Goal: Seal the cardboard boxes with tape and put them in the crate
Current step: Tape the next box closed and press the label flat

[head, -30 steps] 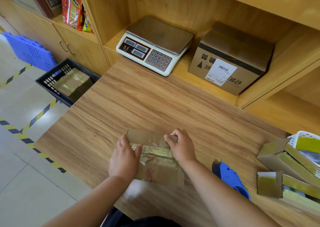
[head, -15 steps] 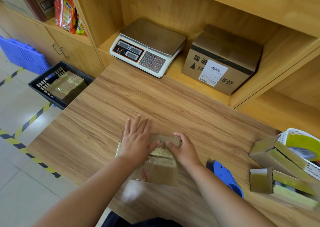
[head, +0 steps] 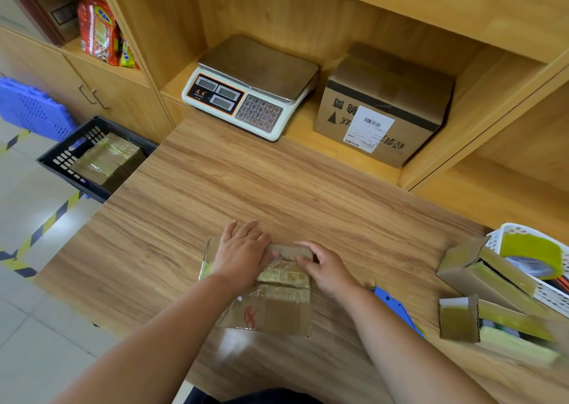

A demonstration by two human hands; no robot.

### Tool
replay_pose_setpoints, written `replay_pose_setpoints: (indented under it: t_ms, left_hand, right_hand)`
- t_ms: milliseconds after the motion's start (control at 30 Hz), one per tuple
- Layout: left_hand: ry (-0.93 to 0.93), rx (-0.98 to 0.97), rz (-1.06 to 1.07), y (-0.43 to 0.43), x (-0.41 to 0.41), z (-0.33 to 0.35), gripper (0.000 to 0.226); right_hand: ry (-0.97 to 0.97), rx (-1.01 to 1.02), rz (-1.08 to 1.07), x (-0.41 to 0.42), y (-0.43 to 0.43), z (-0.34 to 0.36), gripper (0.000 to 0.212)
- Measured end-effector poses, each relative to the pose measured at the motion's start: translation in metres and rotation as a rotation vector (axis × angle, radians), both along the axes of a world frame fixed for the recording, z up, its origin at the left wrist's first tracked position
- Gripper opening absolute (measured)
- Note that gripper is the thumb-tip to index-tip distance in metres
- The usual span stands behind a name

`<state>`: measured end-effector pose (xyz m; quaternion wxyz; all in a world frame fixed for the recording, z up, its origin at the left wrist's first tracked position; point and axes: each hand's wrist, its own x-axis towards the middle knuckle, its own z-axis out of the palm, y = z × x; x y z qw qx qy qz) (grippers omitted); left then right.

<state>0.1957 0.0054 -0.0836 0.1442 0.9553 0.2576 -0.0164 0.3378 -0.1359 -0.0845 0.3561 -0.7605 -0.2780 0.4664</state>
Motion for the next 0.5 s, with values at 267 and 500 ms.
replay_pose_setpoints:
  t_ms: [267, 500]
  left_hand:
    - [0.044, -0.015, -0.002, -0.001, 0.000, 0.008, 0.044]
    - [-0.036, -0.022, 0.298, 0.007, -0.052, 0.027, 0.071]
  right_hand:
    - [-0.066, 0.042, -0.083, -0.010, -0.002, 0.005, 0.033]
    - [-0.119, -0.076, -0.293, -0.018, -0.034, 0.010, 0.027]
